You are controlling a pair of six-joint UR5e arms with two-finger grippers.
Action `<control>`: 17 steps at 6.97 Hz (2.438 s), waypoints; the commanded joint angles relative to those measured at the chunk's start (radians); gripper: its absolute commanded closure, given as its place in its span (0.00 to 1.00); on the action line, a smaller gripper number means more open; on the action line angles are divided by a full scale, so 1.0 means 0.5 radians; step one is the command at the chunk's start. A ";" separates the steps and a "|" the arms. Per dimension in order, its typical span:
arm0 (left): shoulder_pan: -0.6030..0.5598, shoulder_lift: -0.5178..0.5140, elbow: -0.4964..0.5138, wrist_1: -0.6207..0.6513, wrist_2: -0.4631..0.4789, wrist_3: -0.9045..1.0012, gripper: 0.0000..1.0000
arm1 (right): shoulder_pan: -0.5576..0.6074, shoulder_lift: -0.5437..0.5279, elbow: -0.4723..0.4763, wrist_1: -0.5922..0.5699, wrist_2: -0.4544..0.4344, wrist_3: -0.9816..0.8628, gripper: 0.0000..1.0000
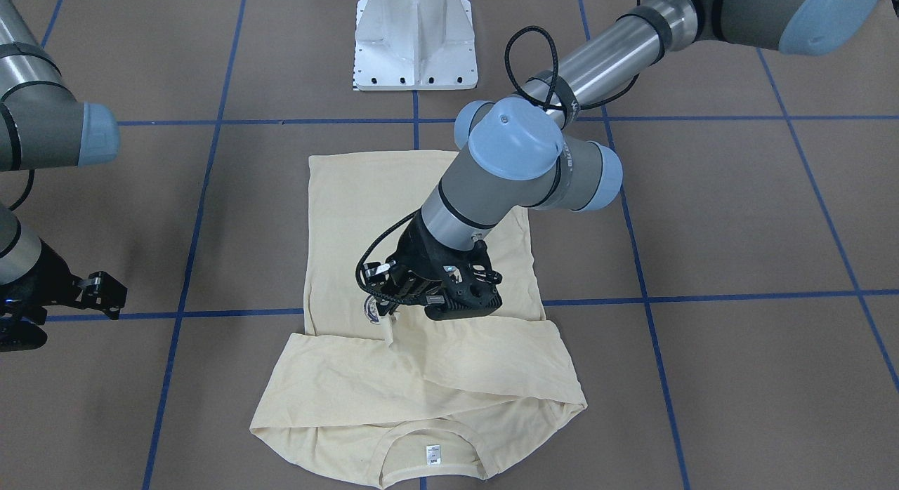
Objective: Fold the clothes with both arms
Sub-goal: 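Lay the sleeve across the chest with the left gripper, release, and pull back, then move the right gripper to the nearest hem corner while the left hovers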
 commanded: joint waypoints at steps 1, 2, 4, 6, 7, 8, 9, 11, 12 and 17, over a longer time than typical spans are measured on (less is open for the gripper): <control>0.041 -0.045 0.190 -0.185 0.116 -0.001 1.00 | -0.002 0.007 -0.027 0.001 -0.002 0.002 0.00; 0.105 -0.075 0.261 -0.262 0.204 0.005 1.00 | -0.005 0.013 -0.027 0.001 -0.002 0.002 0.00; 0.249 -0.085 0.262 -0.315 0.263 0.020 0.36 | -0.005 0.019 -0.030 0.001 -0.005 0.002 0.00; 0.366 -0.082 0.252 -0.630 0.376 0.106 0.00 | -0.008 0.031 -0.043 0.001 -0.002 0.009 0.00; 0.366 -0.076 0.246 -0.631 0.386 0.152 0.00 | -0.011 0.034 -0.043 0.001 0.001 0.012 0.00; 0.348 -0.070 0.249 -0.622 0.389 0.158 0.00 | -0.011 0.049 -0.043 0.010 0.004 0.018 0.00; 0.320 -0.070 0.243 -0.613 0.386 0.158 0.00 | -0.008 0.062 -0.037 0.035 0.037 0.030 0.00; 0.271 0.079 0.037 -0.430 0.319 0.170 0.00 | -0.039 0.080 -0.003 0.160 0.175 0.216 0.00; 0.244 0.299 -0.281 -0.219 0.200 0.177 0.00 | -0.097 0.056 0.067 0.225 0.206 0.409 0.00; 0.237 1.150 -1.559 0.676 0.187 0.520 0.00 | -0.621 -0.199 0.644 0.289 0.182 1.179 0.00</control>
